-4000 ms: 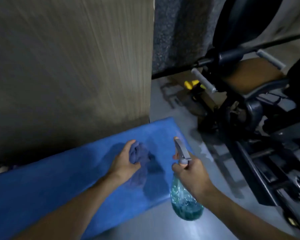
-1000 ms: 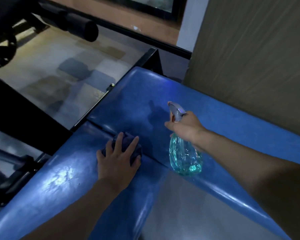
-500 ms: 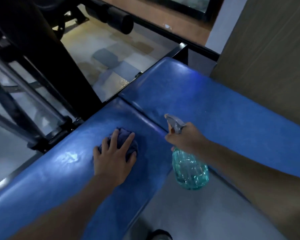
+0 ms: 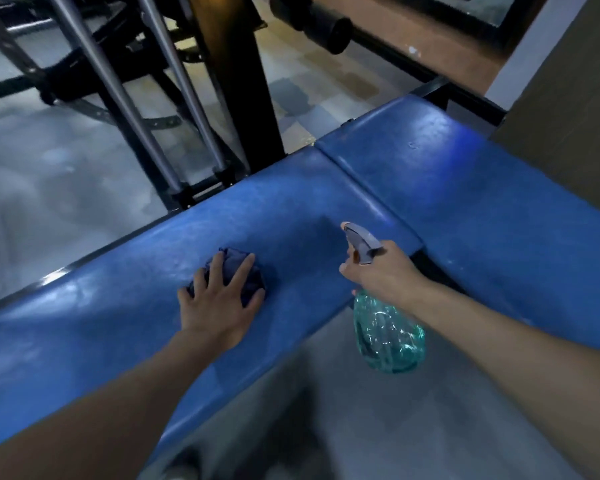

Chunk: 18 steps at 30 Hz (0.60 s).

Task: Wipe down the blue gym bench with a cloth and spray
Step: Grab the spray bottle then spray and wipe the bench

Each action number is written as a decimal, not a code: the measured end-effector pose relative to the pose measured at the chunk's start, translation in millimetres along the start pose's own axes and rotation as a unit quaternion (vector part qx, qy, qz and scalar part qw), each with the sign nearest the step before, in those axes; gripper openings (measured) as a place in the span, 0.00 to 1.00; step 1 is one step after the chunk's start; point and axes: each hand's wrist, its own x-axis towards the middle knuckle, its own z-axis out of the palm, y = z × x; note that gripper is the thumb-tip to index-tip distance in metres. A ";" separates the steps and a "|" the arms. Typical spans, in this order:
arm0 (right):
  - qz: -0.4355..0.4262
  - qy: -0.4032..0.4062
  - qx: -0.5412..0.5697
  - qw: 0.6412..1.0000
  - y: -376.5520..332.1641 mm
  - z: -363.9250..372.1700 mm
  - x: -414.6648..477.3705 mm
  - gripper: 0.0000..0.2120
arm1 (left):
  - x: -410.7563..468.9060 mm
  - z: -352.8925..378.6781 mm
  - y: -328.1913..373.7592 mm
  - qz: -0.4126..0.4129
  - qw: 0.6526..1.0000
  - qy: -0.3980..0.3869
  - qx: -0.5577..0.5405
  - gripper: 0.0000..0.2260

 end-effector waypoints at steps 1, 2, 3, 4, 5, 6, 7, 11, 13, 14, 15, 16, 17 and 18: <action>-0.009 -0.011 0.009 1.000 -3.0 7.1 -2.7 0.10 | -5.3 1.1 -6.5 -0.003 1.000 0.003 0.000 0.29; -0.021 -0.023 0.009 0.999 -6.0 14.2 -5.1 0.08 | -10.1 2.1 -12.6 -0.006 1.000 0.005 0.002 0.29; -0.035 -0.031 0.003 0.999 -8.6 21.7 -6.8 0.05 | -14.5 2.9 -19.4 -0.010 1.000 0.006 0.004 0.29; -0.046 -0.032 -0.004 0.998 -11.2 29.1 -9.0 0.08 | -18.5 3.5 -26.4 -0.013 1.000 0.006 0.005 0.29; -0.052 -0.027 -0.020 0.998 -12.8 36.0 -11.4 0.11 | -22.3 4.0 -33.5 -0.015 1.000 0.006 0.005 0.29; -0.048 -0.012 -0.048 0.998 -14.5 43.0 -14.3 0.10 | -26.0 4.2 -40.9 -0.019 1.000 0.005 0.005 0.28; -0.038 0.004 -0.075 0.996 -16.8 50.1 -18.1 0.08 | -30.1 4.0 -49.1 -0.023 1.000 0.004 0.004 0.28; -0.004 0.016 -0.049 0.999 -24.6 82.6 -38.0 0.10 | -49.6 3.5 -87.0 -0.030 1.000 -0.006 0.004 0.28; -0.006 -0.006 -0.026 1.000 -29.6 100.8 -52.1 0.12 | -60.0 2.5 -107.2 -0.030 1.000 -0.010 -0.002 0.27; -0.009 -0.015 -0.016 1.000 -32.7 110.6 -58.9 0.11 | -65.9 2.0 -117.6 -0.031 0.999 -0.008 -0.004 0.27; -0.012 -0.024 -0.010 1.000 -36.5 121.6 -65.8 0.10 | -72.4 2.1 -128.6 -0.032 0.999 -0.006 -0.006 0.27; -0.016 -0.029 -0.008 0.999 -40.9 133.1 -73.0 0.09 | -79.5 2.2 -139.8 -0.034 0.999 -0.004 -0.007 0.27; -0.019 -0.030 -0.009 0.999 -45.3 145.3 -79.7 0.08 | -86.7 2.4 -151.5 -0.037 0.999 -0.001 -0.007 0.27; -0.022 -0.030 -0.013 0.999 -49.3 157.4 -86.2 0.08 | -94.2 2.7 -163.5 -0.040 0.999 0.002 -0.008 0.27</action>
